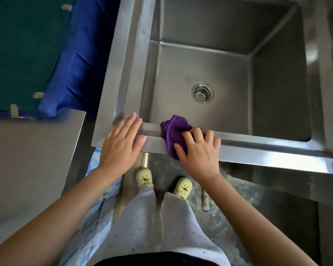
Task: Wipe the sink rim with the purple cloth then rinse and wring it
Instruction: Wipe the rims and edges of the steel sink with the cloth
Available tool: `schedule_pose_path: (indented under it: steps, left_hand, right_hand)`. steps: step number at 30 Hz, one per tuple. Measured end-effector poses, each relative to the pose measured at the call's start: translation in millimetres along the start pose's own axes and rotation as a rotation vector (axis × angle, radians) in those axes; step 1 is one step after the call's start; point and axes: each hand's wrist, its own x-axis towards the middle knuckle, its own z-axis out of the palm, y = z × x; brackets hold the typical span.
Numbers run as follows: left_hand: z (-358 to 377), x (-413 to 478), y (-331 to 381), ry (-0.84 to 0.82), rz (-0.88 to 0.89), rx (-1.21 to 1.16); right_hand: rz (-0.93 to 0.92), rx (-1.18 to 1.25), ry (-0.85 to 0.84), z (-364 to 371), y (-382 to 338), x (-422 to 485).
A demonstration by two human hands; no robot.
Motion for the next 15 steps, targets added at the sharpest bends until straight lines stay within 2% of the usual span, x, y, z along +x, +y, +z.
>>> schedule_pose_path:
  steps: [3,9,11,13,15]
  left_hand:
    - [-4,8,-25,0.013,-0.082,0.075]
    - [1,9,-32,-0.033,-0.085,0.131]
    - [1,9,-32,-0.027,-0.090,0.124]
    - [-1,9,-33,-0.026,-0.088,0.117]
    - [-2,10,-34,-0.034,-0.085,0.082]
  right_hand:
    - [-0.022,0.014,-0.003,4,-12,3]
    - [-0.084,0.068,-0.029,9,-45,28]
    - [-0.060,0.121,-0.113,8,-52,48]
    - [-0.024,0.197,-0.265,14,-47,75]
    - [0.040,0.442,-0.424,17,-35,99]
